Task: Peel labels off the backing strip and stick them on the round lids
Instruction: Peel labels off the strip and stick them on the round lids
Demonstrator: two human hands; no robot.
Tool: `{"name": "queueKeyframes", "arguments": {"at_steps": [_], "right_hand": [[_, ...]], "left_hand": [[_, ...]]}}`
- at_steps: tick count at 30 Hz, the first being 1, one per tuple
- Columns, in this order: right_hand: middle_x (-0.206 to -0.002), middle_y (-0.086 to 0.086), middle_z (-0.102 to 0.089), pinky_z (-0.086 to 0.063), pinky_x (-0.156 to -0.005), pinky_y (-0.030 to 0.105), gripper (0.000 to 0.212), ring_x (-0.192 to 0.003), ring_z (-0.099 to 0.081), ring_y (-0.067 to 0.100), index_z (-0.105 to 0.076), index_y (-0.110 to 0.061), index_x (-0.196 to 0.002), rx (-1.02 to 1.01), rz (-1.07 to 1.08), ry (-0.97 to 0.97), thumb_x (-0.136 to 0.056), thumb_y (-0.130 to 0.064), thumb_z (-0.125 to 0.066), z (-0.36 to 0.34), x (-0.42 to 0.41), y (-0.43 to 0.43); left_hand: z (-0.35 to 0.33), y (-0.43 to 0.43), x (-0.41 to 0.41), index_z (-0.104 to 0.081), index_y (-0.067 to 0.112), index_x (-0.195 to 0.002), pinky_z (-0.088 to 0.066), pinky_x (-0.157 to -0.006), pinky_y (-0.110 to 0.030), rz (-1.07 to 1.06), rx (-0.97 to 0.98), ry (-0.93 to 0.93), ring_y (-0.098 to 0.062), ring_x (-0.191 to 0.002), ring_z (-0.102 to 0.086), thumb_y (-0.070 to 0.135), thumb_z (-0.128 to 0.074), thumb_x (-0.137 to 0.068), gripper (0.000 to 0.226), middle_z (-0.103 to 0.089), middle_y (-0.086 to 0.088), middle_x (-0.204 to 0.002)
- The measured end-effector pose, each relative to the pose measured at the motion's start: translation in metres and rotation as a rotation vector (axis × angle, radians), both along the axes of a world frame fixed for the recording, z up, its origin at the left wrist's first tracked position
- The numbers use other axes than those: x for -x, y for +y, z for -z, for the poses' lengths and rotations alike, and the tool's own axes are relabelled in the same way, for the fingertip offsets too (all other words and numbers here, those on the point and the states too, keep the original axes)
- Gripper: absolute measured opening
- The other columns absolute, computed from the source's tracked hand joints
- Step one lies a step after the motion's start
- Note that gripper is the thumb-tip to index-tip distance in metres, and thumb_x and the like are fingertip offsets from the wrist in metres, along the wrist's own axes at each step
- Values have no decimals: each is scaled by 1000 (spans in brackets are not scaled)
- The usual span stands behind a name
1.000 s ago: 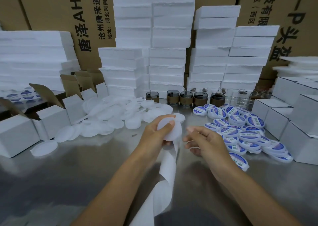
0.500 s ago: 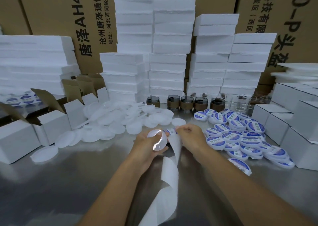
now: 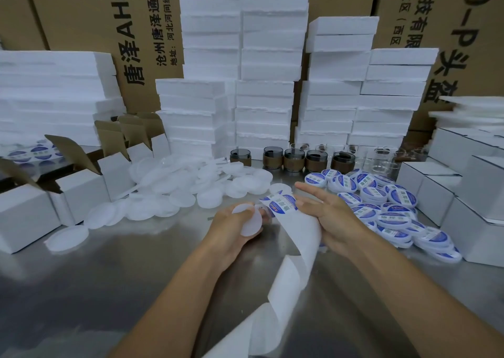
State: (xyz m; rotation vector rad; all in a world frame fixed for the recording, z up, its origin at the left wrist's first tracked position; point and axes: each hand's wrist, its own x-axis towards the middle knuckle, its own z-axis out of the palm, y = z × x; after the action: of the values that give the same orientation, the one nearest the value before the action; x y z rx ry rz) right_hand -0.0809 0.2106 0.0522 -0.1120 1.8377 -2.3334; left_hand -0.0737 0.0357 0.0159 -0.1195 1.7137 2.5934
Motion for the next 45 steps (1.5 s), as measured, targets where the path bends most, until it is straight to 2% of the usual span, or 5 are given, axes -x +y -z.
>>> {"name": "queueKeyframes", "arguments": {"at_steps": [13,24,30,35,45], "right_hand": [[-86,-6,-70,-49,-55,16,42,-73,-68,7,-63,-38,-100,-350,-17,261,-87,2,-56,24,-47,6],[-108,9,-70,-56,-63,27,44,-88,-70,22,-67,-18,-107,148,-270,25,-82,13,-48,15,-43,26],[-117,8,-66,-56,-69,25,51,-97,-68,21,-61,-9,-118,100,-419,38,-70,9,-58,1,-50,46],[-115,10,-67,-56,-82,32,45,-101,-66,27,-60,-8,-118,4,-314,-30,-82,16,-45,11,-44,52],[-90,-13,-74,-57,-70,23,40,-83,-70,10,-69,-28,-101,-203,21,116,-84,6,-58,23,-43,29]], "left_hand": [[-8,13,9,-55,1,-120,-49,-66,-31,-78,-80,119,-20,-76,-66,7,-53,-92,29,-70,-12,-94],[-4,9,24,-61,-2,-106,-47,-92,-40,-46,-116,80,-27,-94,-64,3,-46,-95,19,-69,-17,-104],[-3,7,30,-54,-4,-122,-47,-96,-42,-21,-157,51,-31,-110,-61,8,-45,-96,30,-64,-19,-119],[-5,7,28,-57,1,-100,-52,-77,-29,-37,-158,19,-18,-77,-70,10,-50,-94,13,-73,-9,-86],[-2,16,6,-62,6,-89,-59,-64,-32,-29,-4,-1,-24,-73,-71,-1,-58,-88,9,-71,-13,-86]]}}
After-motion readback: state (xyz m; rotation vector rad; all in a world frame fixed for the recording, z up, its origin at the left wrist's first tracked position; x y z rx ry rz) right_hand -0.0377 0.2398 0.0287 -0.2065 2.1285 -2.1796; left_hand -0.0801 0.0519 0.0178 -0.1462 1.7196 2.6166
